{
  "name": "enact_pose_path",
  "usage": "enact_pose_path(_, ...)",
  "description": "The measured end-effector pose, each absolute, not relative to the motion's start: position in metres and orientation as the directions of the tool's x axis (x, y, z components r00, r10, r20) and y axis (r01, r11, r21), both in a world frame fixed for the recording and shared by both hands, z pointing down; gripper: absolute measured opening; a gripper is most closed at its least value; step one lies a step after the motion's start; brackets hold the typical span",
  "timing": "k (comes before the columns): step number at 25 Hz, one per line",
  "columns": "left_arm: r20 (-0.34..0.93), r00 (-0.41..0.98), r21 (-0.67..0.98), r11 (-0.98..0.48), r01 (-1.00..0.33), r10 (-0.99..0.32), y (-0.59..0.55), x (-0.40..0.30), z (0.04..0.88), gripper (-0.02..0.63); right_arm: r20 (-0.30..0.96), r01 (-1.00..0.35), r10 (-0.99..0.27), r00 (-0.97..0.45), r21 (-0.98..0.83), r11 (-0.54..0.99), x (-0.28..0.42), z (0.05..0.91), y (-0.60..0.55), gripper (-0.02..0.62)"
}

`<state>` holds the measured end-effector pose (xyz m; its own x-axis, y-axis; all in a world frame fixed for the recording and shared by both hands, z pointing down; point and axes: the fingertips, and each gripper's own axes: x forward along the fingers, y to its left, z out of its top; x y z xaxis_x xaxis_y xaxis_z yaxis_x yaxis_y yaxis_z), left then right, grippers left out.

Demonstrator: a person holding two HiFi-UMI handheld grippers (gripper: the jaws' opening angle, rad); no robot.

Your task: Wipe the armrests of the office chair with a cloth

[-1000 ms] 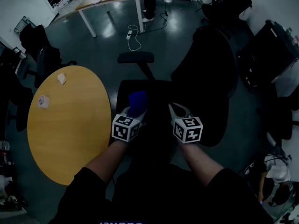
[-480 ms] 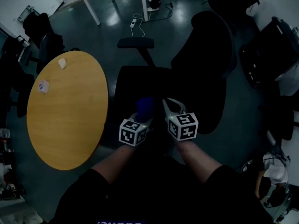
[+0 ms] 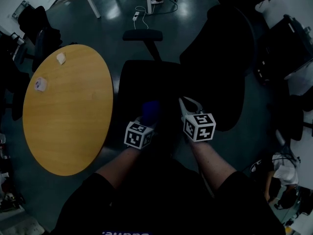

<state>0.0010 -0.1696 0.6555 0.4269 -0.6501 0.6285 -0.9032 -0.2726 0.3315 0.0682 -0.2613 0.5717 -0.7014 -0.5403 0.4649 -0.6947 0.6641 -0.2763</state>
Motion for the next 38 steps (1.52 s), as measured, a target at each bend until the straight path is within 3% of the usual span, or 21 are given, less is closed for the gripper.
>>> enact_pose_path(7, 0.614, 0.436, 0.317, -0.3, -0.899, -0.658, -0.151, -0.025, 0.65, 0.106, 0.49, -0.765, -0.605, -0.627, -0.246, 0.595, 0.089, 0.577, -0.261, 0.005)
enact_pose_path(23, 0.627, 0.307, 0.319, -0.124, -0.939, -0.716, -0.092, -0.158, 0.656, 0.109, 0.534, -0.867, -0.691, -0.488, -0.206, 0.454, 0.107, 0.589, -0.234, 0.005)
enact_pose_path(38, 0.617, 0.254, 0.312, -0.065, -0.948, -0.745, -0.033, -0.245, 0.655, 0.109, 0.524, -0.893, -0.733, -0.433, -0.139, 0.428, 0.074, 0.565, -0.177, 0.005)
